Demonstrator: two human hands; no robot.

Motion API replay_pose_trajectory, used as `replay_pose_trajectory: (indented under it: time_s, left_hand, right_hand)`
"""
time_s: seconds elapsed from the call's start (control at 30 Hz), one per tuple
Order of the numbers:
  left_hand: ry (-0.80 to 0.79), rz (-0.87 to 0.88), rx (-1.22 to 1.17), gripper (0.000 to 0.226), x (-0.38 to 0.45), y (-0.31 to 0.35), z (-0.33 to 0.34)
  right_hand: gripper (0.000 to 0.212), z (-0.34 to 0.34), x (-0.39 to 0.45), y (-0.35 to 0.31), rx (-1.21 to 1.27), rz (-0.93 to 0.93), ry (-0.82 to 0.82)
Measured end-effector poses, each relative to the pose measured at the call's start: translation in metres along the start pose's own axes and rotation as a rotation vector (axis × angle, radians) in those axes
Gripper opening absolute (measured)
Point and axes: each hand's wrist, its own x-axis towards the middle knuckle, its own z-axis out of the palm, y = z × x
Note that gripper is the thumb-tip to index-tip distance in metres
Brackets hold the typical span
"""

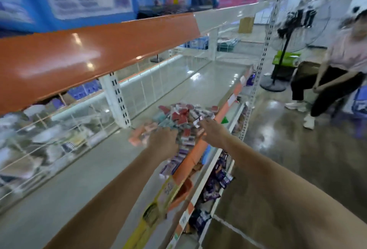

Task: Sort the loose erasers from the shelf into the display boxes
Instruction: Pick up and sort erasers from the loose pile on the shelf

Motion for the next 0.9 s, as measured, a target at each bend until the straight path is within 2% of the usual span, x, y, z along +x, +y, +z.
replay_pose_trajectory:
  time_s: [0.13,0.23,0.33,0.67,0.77,0.9]
  left_hand:
    - [0.067,-0.024,-0.054,0.034,0.047,0.004,-0.001]
    - [0.092,-0.031,-0.132,0.034,0.070,0.004,0.004]
    - [0.122,-0.029,-0.095,0.033,0.084,0.001,0.011]
    - [0.182,-0.074,-0.055,0.035,0.098,0.002,0.017]
    - [0.189,-0.085,-0.108,0.039,0.095,0.001,0.014]
    - [0.268,-0.081,-0.155,0.039,0.082,0.002,0.003]
  right_hand:
    - [0.034,0.001,0.034,0.029,0.248,0.099,0.038]
    - [0.031,0.005,0.050,0.039,0.224,0.103,0.076]
    - [0.033,0.013,0.057,0.043,0.222,0.098,0.111]
    - [0.017,0.018,0.061,0.047,0.287,0.044,0.138]
    - [0.023,0.019,0.062,0.048,0.322,0.034,0.154]
    - [0.028,0.008,0.056,0.044,0.610,0.090,0.248]
